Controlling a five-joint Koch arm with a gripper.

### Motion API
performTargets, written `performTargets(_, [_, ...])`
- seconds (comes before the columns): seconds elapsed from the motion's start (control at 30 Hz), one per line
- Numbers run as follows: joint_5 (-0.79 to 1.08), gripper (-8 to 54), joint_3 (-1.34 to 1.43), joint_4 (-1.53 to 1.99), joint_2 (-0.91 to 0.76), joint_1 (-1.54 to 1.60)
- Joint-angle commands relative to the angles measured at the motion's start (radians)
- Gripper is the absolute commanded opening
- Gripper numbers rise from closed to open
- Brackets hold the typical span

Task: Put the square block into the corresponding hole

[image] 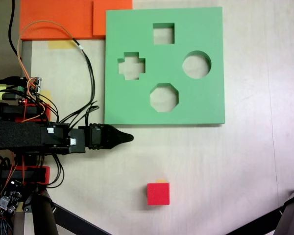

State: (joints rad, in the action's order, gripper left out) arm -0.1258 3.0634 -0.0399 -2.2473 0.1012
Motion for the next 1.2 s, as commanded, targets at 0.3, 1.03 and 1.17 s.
performTargets(0.3, [-0.029, 34.7, 0.071, 0.034, -0.074, -0.002])
performTargets(1.03, [-1.336, 26.6, -1.172, 1.325, 0.025, -0.192])
performTargets(1.17, [-1.200, 39.8, -1.496, 1.560, 0.267, -0.284])
